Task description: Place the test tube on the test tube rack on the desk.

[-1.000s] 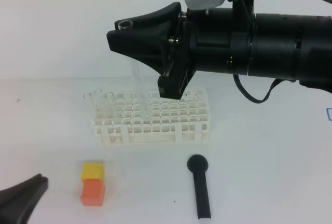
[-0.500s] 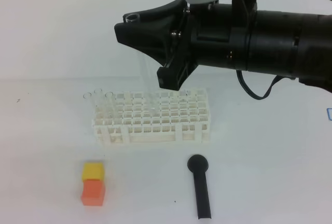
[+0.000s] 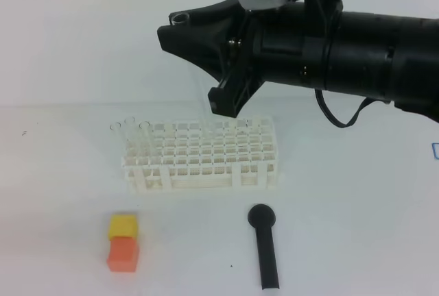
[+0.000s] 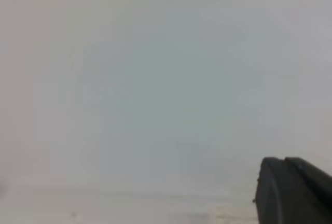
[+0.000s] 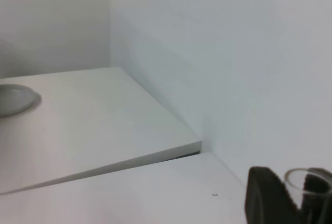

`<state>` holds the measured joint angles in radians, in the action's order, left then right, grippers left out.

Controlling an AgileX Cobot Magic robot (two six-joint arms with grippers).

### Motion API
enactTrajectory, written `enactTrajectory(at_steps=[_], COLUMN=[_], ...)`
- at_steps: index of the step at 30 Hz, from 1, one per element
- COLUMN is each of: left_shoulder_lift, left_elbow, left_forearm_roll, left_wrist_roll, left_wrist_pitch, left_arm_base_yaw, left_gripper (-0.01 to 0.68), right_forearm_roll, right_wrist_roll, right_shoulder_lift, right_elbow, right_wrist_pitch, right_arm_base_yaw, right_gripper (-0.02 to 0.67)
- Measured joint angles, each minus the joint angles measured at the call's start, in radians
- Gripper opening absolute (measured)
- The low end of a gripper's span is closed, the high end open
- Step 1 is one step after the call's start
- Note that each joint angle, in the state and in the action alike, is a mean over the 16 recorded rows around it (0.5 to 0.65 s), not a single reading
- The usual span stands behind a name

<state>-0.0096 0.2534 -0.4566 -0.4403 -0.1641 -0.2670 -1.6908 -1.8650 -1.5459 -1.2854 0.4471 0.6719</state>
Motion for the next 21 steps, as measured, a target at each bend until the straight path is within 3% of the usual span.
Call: enactTrajectory(at_steps=[5, 10, 14, 21], left_shoulder_lift=[0.0, 0.0, 0.0, 0.0], left_elbow=[0.0, 0.0, 0.0, -0.007], left_forearm_roll=[0.027, 0.037, 0.035, 0.043], left_wrist_roll=[-0.046, -0.064, -0.067, -0.043], left_wrist_pitch=[-0.029, -0.049, -0.05, -0.06], left_arm_base_yaw=[0.181, 0.305, 0.348, 0.36], left_gripper=[-0.001, -0.001, -0.001, -0.001], right_forearm_roll=[0.089, 0.318, 0.547, 0.923], right_wrist_roll=[0.068, 0.337, 0.624, 1.123], right_shoulder_lift=[-0.018, -0.054, -0.095, -0.193], right_elbow=[-0.017, -0.046, -0.071, -0.099], right_wrist_pitch=[-0.043, -0.183, -0.358, -0.711], right_arm_base_yaw=[0.007, 0.021, 0.041, 0.103], right_gripper=[0.122, 0.122, 0.122, 0.122])
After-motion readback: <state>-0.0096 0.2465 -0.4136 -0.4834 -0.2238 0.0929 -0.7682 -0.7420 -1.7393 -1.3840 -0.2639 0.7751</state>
